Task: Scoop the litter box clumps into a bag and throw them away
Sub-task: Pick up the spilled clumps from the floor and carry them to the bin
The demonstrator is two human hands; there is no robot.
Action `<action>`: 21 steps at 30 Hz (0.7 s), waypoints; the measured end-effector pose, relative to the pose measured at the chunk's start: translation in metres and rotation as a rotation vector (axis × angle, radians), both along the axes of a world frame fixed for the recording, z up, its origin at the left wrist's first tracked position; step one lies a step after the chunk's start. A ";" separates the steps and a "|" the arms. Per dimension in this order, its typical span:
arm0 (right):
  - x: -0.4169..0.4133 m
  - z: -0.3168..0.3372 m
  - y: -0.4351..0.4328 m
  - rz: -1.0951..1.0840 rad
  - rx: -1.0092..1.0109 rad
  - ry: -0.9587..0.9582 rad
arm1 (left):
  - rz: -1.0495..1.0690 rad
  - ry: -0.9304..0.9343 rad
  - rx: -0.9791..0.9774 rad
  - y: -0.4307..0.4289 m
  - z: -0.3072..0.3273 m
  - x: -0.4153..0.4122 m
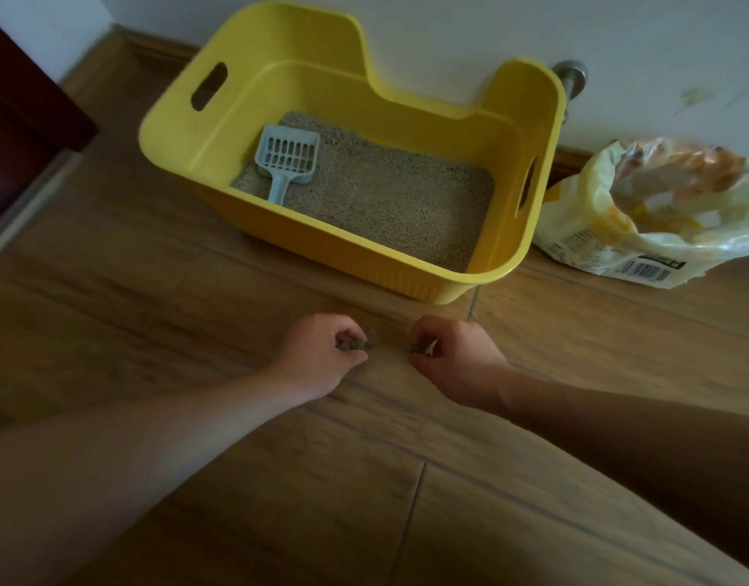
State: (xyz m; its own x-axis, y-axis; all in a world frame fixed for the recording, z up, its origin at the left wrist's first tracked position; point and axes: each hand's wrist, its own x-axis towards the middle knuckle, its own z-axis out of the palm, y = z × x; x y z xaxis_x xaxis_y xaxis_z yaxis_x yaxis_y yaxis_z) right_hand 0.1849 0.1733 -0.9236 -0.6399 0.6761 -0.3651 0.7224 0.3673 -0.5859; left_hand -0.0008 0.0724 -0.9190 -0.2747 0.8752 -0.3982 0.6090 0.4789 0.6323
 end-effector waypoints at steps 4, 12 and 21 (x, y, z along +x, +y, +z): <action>-0.023 -0.006 -0.003 0.035 -0.005 0.052 | 0.045 -0.005 -0.022 -0.005 -0.003 -0.010; -0.055 -0.022 0.000 -0.031 -0.024 0.092 | 0.136 -0.004 -0.023 -0.002 -0.012 -0.021; -0.065 -0.030 0.000 0.030 0.025 0.030 | 0.162 -0.015 -0.030 0.001 -0.019 -0.027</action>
